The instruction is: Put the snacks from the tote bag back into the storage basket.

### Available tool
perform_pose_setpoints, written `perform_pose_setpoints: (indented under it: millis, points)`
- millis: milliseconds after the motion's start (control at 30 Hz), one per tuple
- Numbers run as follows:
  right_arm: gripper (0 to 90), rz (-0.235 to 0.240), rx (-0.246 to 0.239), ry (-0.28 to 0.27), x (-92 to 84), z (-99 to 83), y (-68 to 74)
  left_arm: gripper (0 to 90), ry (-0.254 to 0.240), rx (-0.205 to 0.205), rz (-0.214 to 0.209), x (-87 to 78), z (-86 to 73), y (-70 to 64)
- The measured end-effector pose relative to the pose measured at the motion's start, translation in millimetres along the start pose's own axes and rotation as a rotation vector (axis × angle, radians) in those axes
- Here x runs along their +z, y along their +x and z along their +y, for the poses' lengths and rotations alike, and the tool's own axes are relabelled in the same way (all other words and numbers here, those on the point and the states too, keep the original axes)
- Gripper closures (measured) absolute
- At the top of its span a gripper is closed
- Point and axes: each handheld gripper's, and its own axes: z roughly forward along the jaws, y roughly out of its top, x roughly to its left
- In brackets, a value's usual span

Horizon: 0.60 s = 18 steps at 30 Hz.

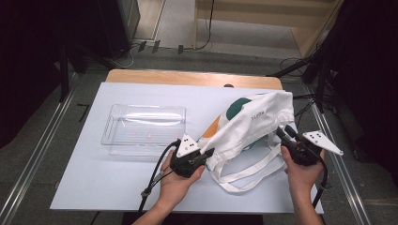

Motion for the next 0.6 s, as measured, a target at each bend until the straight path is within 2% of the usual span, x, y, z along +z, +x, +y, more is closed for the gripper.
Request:
perform_pose_setpoints:
  millis: [100, 167, 267, 367, 433, 500, 567, 600]
  points:
    - [57.6, -0.072, 0.019, 0.004, 3.9, 1.3, -13.9, 86.7, 0.003, -0.013, -0.001, -2.8, -3.3, 4.6]
    - [55.9, -0.086, 0.024, 0.004, 5.2, 1.2, -17.8, 86.7, 0.005, -0.019, 0.0, -3.2, -4.7, 5.9]
    - [44.9, -0.121, 0.06, 0.026, 13.9, 1.0, -32.6, 86.7, 0.013, -0.03, 0.0, -3.7, -10.1, 10.1]
    - [38.5, -0.139, 0.075, 0.05, 23.3, 0.9, -42.7, 86.7, 0.022, -0.026, 0.003, -3.8, -12.8, 12.0]
    - [31.3, -0.118, 0.097, 0.077, 31.1, -0.5, -48.3, 86.7, 0.023, -0.029, 0.0, -3.4, -14.2, 12.6]
    - [26.6, -0.126, 0.104, 0.102, 38.4, -2.5, -52.3, 86.7, 0.027, -0.03, 0.001, -3.5, -15.2, 12.5]
    - [25.1, -0.12, 0.128, 0.116, 44.4, -4.4, -58.3, 86.7, 0.028, -0.027, 0.001, -3.7, -16.8, 13.4]
    - [27.1, -0.108, 0.145, 0.128, 47.4, -5.2, -61.4, 86.7, 0.03, -0.028, 0.001, -3.7, -17.6, 14.1]
